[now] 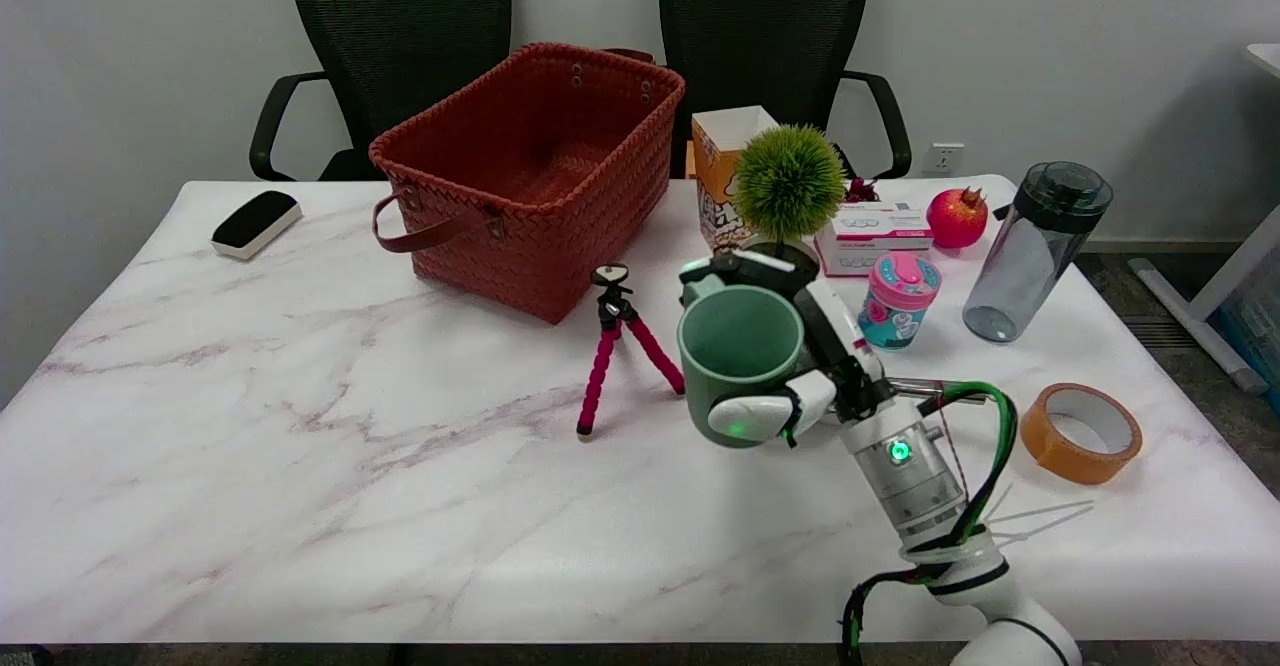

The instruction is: Place the green mug into the brown storage basket.

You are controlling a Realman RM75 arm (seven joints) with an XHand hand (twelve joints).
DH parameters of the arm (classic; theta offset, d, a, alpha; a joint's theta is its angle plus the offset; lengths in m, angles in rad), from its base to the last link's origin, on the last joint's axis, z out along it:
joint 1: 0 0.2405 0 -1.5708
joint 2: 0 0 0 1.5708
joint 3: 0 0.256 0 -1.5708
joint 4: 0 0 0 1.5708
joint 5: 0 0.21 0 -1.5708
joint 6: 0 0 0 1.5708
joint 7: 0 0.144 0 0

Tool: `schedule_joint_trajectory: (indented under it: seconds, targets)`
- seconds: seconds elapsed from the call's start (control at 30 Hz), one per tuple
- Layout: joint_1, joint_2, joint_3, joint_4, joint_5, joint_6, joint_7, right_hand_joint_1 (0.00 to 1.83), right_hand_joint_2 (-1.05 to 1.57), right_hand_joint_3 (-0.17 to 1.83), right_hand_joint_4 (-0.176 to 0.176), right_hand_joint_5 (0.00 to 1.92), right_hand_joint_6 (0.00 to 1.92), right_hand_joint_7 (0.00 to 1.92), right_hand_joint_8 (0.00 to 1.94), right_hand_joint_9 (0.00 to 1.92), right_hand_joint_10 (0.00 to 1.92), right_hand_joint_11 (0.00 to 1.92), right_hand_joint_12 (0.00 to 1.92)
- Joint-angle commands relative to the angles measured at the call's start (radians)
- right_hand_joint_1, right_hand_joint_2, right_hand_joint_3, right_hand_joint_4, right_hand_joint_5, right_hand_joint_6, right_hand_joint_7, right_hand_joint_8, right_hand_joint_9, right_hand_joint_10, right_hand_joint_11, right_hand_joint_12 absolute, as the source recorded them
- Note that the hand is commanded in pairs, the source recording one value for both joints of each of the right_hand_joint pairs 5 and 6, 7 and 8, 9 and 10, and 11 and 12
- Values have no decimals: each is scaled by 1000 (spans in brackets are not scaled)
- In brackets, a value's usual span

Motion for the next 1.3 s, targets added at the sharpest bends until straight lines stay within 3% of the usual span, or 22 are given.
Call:
schedule_joint_trajectory:
  seconds: [0.03, 0.43, 1.07, 1.23, 1.3]
  targets:
    - [37, 1, 188, 131, -113, -85, -50, 950, 1177, 486, 0, 1279, 1279, 1765, 1765, 1430, 1430, 1914, 1914]
    - [183, -16, 242, 244, -98, -298, -236, 952, 1355, 537, 0, 1333, 1333, 1754, 1754, 1449, 1449, 1900, 1900]
    - [591, -112, 130, 128, 72, -517, -492, 956, 1308, 590, 0, 1336, 1336, 1730, 1730, 1437, 1437, 1899, 1899]
    - [652, -211, 114, 76, 166, -496, -720, 976, 1255, 604, 0, 1308, 1308, 1701, 1701, 1399, 1399, 1879, 1879]
    - [671, -256, 110, 52, 191, -491, -819, 1049, 1122, 689, 0, 1261, 1261, 1643, 1643, 1340, 1340, 1813, 1813]
